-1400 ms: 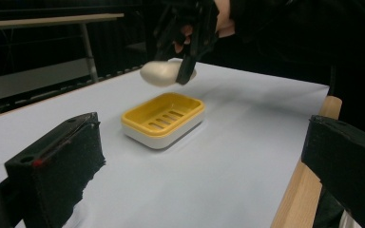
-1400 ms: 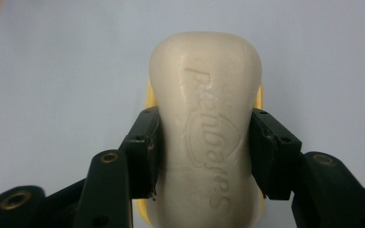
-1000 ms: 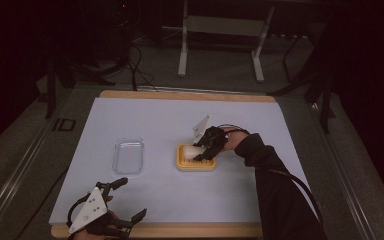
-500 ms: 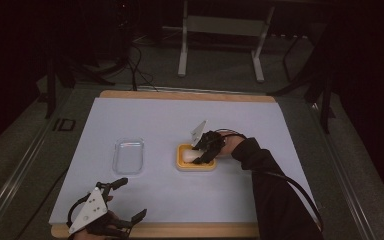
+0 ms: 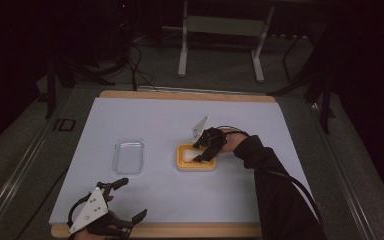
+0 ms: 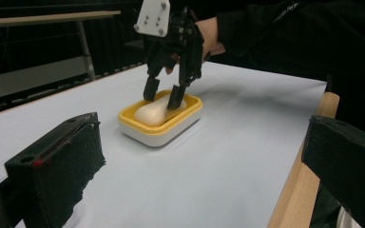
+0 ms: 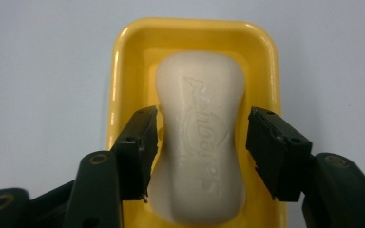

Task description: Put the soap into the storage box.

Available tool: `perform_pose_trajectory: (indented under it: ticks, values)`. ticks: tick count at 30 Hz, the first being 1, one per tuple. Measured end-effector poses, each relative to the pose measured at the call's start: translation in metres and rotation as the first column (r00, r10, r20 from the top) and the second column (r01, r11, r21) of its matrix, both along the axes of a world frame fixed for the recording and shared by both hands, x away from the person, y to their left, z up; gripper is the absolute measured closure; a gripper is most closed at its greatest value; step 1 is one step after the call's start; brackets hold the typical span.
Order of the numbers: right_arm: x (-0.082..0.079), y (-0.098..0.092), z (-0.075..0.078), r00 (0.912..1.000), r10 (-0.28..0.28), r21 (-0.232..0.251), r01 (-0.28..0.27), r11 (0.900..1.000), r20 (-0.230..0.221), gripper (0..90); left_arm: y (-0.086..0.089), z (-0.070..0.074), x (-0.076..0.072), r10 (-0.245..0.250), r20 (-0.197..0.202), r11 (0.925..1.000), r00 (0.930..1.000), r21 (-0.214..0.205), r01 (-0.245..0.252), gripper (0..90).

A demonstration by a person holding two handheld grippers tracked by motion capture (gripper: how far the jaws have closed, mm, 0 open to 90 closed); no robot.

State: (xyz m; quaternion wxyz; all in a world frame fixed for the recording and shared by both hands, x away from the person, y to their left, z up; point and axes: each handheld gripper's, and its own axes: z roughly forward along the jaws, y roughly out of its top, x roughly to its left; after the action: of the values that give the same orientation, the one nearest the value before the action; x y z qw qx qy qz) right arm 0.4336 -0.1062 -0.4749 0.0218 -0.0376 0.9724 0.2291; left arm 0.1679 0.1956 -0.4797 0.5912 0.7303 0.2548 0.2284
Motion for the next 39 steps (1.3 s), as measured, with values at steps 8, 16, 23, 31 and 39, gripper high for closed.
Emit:
perform_pose_trajectory:
  ticks: [8, 16, 23, 31, 39]
  values:
    - [-0.004, -0.007, 0.016, 0.9998, -0.018, -0.001, 0.018, 0.9998, 0.013, 42.5, -0.001, 0.000, 0.000, -0.002, -0.002, 1.0000, 1.0000, 0.001, 0.002, 0.2]
    - [-0.010, -0.013, 0.035, 0.9981, -0.053, -0.008, 0.054, 0.9985, 0.029, 25.5, -0.001, 0.000, 0.001, -0.002, -0.007, 1.0000, 1.0000, 0.003, 0.002, 0.2]
    - [-0.015, -0.021, 0.044, 0.9933, -0.114, -0.004, 0.114, 0.9935, 0.023, 13.8, -0.001, -0.001, 0.001, -0.002, -0.009, 1.0000, 1.0000, 0.003, 0.002, 0.2]
    - [-0.028, -0.034, 0.042, 0.9865, -0.159, -0.008, 0.160, 0.9871, 0.037, 13.0, -0.003, -0.001, 0.003, -0.003, -0.013, 1.0000, 0.9999, 0.008, 0.003, 0.2]
    - [-0.033, -0.053, 0.044, 0.9559, -0.294, 0.066, 0.293, 0.9539, 0.002, 13.8, -0.004, -0.001, 0.004, -0.008, -0.016, 0.9999, 0.9998, 0.011, 0.009, 0.2]
